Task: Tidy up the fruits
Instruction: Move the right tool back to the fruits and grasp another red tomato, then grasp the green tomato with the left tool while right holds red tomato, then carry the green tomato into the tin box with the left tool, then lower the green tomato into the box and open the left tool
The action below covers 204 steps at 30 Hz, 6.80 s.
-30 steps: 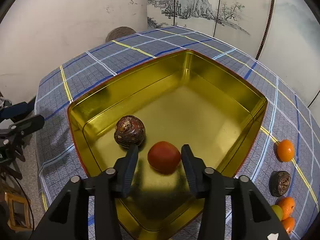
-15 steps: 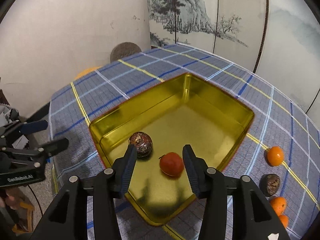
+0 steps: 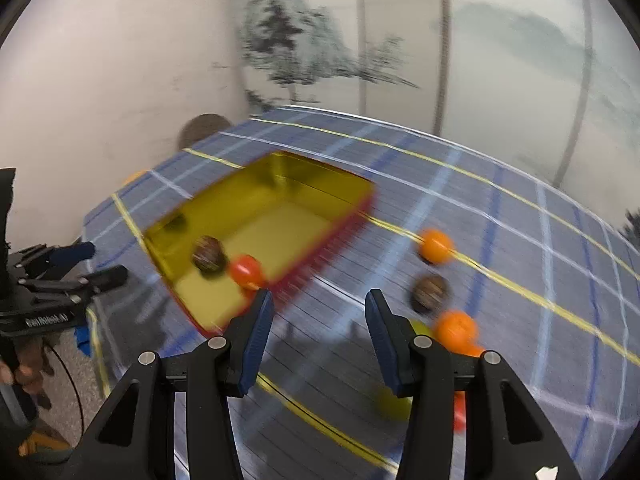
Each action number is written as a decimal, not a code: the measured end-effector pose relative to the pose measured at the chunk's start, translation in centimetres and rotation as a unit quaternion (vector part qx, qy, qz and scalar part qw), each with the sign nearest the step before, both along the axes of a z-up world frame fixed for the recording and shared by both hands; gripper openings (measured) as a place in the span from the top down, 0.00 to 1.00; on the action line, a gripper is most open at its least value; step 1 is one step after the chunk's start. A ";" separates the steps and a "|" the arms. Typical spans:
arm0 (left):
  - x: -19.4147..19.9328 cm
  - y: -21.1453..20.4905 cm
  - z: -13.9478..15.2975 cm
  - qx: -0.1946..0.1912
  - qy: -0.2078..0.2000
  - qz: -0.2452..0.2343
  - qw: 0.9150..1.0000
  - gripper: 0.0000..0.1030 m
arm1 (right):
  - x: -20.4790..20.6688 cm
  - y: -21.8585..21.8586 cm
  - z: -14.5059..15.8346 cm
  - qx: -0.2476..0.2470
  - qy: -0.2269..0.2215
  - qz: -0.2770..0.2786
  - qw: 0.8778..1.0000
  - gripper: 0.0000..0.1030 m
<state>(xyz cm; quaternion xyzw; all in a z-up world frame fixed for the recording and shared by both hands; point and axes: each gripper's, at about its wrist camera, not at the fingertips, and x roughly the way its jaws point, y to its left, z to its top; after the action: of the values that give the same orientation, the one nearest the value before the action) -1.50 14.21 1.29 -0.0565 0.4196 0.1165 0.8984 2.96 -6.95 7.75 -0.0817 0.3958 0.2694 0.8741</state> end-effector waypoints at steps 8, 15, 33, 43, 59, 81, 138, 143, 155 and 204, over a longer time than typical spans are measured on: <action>0.6 -3.9 -0.3 0.001 0.001 -0.056 0.998 0.23 | -0.9 -8.1 -2.3 -0.030 0.026 -0.080 0.996 0.56; 1.3 -6.6 -0.8 0.004 0.007 -0.093 0.996 0.23 | -1.2 -9.8 -5.0 -0.036 0.051 -0.098 0.993 0.56; 3.1 -11.7 -1.9 0.006 0.024 -0.147 0.989 0.23 | 1.0 -9.0 -7.5 -0.024 0.067 -0.106 0.992 0.66; 4.0 -14.6 -2.0 0.005 0.022 -0.178 0.984 0.23 | 0.7 -10.7 -7.4 -0.028 0.054 -0.129 0.990 0.70; 6.3 -17.9 -2.6 -0.013 0.027 -0.190 0.981 0.23 | 3.1 -17.6 -7.5 -0.066 0.031 -0.206 0.976 0.70; 10.3 -21.8 -5.3 -0.027 0.058 -0.204 0.977 0.30 | 4.5 -21.3 -7.6 -0.058 0.041 -0.227 0.971 0.69; 8.2 -10.7 0.3 0.003 -0.006 -0.118 0.993 0.63 | 4.4 -21.3 -7.6 -0.058 0.042 -0.227 0.971 0.69; 8.2 -8.0 0.2 0.016 -0.003 -0.092 0.996 0.63 | 4.4 -21.3 -7.6 -0.058 0.042 -0.227 0.971 0.69; 8.4 -4.6 -1.7 0.019 0.017 -0.058 0.998 0.63 | 4.5 -21.3 -7.6 -0.058 0.042 -0.227 0.971 0.69; 9.5 -3.1 -4.8 0.028 0.058 -0.051 0.997 0.60 | 4.5 -21.3 -7.6 -0.059 0.042 -0.227 0.971 0.68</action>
<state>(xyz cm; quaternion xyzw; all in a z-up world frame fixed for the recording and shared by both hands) 8.03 11.13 -3.54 -0.0033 0.4697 0.0848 0.8787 7.41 -28.24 0.16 -0.0298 0.4555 0.0437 0.8886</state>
